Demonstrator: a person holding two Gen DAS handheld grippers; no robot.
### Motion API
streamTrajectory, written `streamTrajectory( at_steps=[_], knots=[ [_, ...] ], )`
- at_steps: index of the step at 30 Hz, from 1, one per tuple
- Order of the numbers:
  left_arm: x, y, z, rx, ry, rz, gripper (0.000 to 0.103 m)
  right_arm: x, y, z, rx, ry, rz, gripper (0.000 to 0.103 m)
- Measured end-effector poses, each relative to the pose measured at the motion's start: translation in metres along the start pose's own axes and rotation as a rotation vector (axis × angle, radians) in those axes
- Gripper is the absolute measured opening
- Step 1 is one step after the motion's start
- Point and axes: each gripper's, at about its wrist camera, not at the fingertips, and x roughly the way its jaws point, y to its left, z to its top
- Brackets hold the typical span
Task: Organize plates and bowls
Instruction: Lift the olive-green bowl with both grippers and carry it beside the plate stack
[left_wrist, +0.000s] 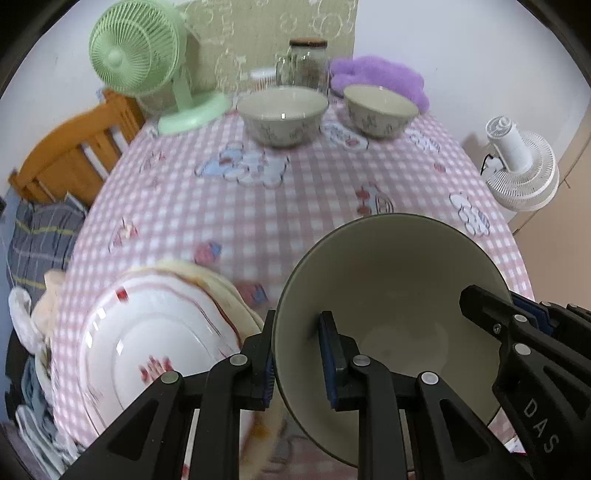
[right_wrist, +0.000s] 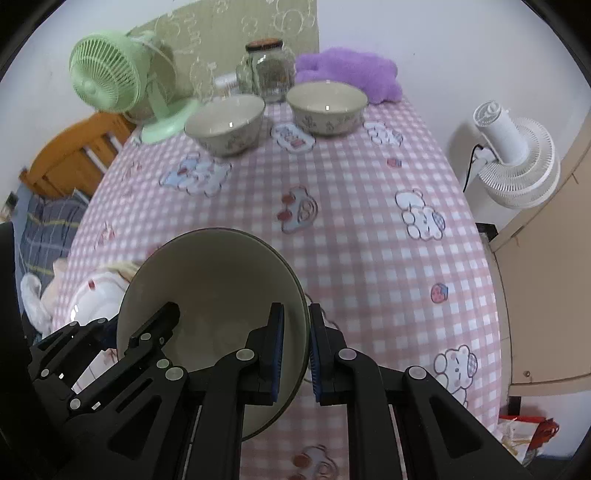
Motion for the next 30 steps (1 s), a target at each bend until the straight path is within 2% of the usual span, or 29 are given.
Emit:
streamTrajectory(
  at_steps=[12, 23, 26, 29, 30],
  knots=[
    [0.018, -0.017, -0.029, -0.035, 0.064, 0.034, 0.018, 0.025, -0.018, -0.019, -0.073, 0.065, 0.030, 0.015],
    [0.019, -0.021, -0.032, -0.017, 0.061, 0.025, 0.019, 0.033, -0.019, -0.021, -0.065, 0.087, 0.003, 0.016],
    [0.017, -0.020, -0.030, -0.020, 0.051, 0.006, 0.031, 0.033, -0.020, -0.022, -0.050, 0.095, 0.003, 0.019],
    [0.015, -0.019, -0.028, -0.013, 0.047, 0.010, 0.047, 0.035, -0.023, -0.024, -0.031, 0.105, 0.009, 0.020],
    [0.016, -0.019, -0.028, -0.014, 0.054, 0.013, 0.055, 0.034, -0.025, -0.024, -0.019, 0.108, 0.018, 0.021]
  ],
)
